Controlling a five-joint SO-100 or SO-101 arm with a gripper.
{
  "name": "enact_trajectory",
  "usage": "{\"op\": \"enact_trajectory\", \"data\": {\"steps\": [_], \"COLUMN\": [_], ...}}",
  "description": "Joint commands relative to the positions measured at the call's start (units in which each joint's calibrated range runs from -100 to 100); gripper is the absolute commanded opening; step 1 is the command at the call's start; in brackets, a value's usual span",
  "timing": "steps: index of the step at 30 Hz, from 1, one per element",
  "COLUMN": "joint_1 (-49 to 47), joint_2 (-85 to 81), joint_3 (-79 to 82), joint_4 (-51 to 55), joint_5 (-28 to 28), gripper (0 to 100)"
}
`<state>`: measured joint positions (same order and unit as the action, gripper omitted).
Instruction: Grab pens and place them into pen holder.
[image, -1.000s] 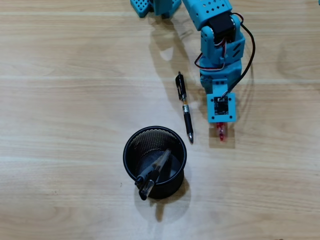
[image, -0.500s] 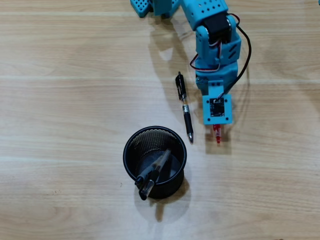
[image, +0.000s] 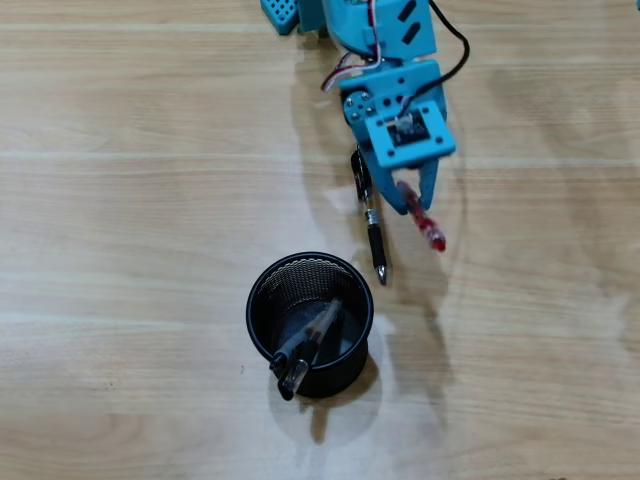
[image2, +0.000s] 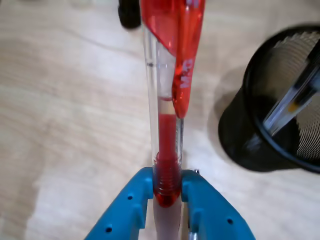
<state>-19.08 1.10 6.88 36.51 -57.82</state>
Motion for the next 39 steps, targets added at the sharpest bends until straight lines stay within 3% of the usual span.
{"op": "enact_trajectory", "data": {"steps": [1,9,15,20,31,39], "joint_1": [2.1,6.3,8.9,10.6,13.0,14.1], "joint_2": [-10.1,-21.8,-24.1,-18.7,5.5,16.0], "joint_3": [10.2,26.8,34.0,31.1,7.3,5.2], "joint_4": [-17.9,-47.1,-65.0,-66.1,-65.6,-66.2], "joint_5": [2.6,10.4,11.0,10.8,9.6,7.1], "gripper": [2,2,2,2,2,2]}}
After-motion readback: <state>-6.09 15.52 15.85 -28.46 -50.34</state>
